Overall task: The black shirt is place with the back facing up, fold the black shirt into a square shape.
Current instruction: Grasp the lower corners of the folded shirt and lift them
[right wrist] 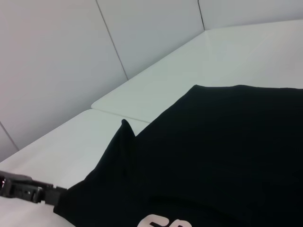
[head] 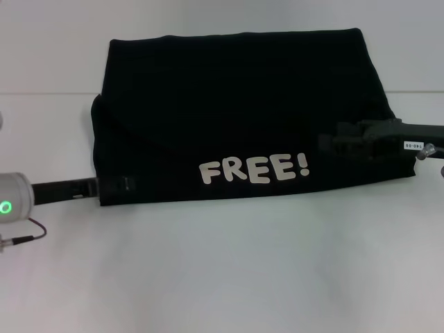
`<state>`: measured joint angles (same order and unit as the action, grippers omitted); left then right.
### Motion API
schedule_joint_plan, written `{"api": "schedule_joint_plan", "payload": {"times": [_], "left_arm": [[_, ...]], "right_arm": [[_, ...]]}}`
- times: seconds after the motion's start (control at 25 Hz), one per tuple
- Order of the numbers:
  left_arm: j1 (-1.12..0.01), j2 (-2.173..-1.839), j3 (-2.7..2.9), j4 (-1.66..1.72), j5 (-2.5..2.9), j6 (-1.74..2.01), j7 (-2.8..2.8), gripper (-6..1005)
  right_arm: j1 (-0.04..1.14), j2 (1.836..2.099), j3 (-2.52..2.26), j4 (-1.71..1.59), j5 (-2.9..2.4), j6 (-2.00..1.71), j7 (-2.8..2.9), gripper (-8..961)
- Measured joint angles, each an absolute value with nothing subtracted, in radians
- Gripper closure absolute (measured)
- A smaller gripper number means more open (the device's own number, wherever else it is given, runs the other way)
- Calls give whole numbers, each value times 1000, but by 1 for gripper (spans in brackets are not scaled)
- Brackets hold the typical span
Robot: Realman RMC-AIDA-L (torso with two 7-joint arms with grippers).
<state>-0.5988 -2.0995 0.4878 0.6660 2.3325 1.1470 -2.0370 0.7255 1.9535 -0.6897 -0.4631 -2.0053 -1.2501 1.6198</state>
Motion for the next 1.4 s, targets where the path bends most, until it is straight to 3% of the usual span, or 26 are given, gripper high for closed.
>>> {"api": "schedule_joint_plan", "payload": {"times": [1.12, 1.4], "left_arm": [[-599, -2092, 517, 661, 2368, 1122, -2030, 138], [-606, -2086, 522, 659, 2397, 1125, -2037, 440]], "right_arm": [[710, 1967, -655, -465, -2002, -1235, 1612, 273], [708, 1966, -648, -465, -2002, -1236, 1612, 276]]}}
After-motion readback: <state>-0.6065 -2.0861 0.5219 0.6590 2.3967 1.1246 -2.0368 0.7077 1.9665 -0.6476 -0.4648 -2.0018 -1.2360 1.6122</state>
